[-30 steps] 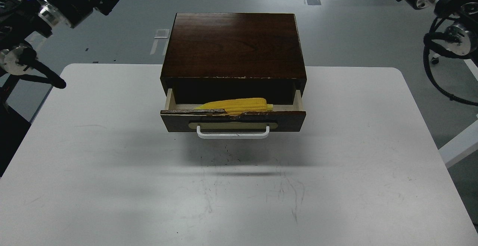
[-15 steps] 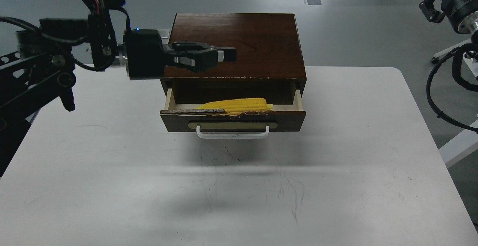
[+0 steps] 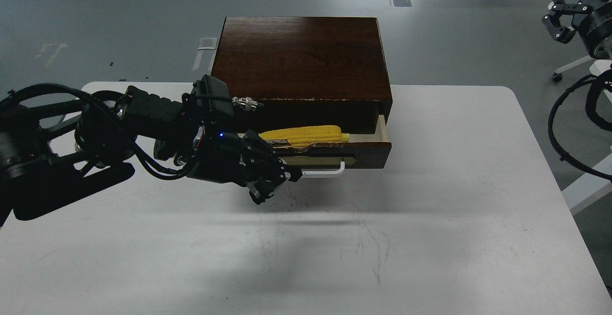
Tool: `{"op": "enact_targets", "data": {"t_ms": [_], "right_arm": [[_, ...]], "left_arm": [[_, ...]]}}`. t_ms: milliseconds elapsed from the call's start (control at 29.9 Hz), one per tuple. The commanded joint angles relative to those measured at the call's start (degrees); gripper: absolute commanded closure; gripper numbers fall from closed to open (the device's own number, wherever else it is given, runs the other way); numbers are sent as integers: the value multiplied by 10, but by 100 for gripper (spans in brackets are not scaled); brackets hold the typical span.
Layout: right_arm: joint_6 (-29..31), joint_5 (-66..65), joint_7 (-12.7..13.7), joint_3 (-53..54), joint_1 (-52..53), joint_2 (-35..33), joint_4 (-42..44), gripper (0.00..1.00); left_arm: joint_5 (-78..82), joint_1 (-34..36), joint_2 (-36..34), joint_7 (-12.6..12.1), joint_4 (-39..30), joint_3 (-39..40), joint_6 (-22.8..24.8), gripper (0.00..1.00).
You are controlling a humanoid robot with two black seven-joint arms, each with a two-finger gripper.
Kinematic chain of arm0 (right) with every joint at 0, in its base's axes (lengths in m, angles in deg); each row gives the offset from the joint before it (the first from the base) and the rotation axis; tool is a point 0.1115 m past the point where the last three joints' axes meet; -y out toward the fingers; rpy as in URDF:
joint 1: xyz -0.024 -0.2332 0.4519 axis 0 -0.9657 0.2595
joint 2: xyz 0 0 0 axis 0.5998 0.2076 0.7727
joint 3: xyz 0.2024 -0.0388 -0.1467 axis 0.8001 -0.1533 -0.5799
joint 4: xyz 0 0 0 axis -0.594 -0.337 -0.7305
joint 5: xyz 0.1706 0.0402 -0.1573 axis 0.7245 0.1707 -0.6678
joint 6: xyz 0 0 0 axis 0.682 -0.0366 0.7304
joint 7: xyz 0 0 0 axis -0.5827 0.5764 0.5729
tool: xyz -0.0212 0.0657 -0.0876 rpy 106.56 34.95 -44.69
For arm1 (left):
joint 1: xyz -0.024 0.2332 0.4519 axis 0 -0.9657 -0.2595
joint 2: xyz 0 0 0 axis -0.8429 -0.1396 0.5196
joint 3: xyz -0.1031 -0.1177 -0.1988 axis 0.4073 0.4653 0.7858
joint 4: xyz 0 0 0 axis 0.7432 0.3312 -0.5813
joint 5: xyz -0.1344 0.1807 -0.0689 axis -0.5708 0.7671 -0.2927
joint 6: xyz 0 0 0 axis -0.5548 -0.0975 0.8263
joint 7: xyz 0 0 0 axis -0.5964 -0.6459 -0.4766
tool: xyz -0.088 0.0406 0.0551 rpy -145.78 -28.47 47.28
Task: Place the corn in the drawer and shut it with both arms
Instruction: 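Place the left gripper against the drawer front beside the handle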
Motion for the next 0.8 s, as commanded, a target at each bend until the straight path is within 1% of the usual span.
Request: {"op": "enact_targets", "data": {"t_ms": [0, 201, 536, 703, 770], "right_arm": [[0, 10, 0, 0, -14, 4, 0, 3], [13, 17, 2, 1, -28, 5, 0, 3], [101, 76, -6, 2, -87, 10, 7, 1], [101, 79, -10, 7, -95, 50, 40, 1], [101, 79, -12, 12, -97, 54, 48, 1]], "left_arm": [[8, -5, 3, 0, -1, -3, 0, 100], [79, -5, 6, 0, 4, -28, 0, 100], [99, -4, 22, 0, 10, -28, 0, 100], [98, 0, 32, 0, 26, -27, 0, 100], [97, 2, 32, 0, 26, -27, 0, 100]]}}
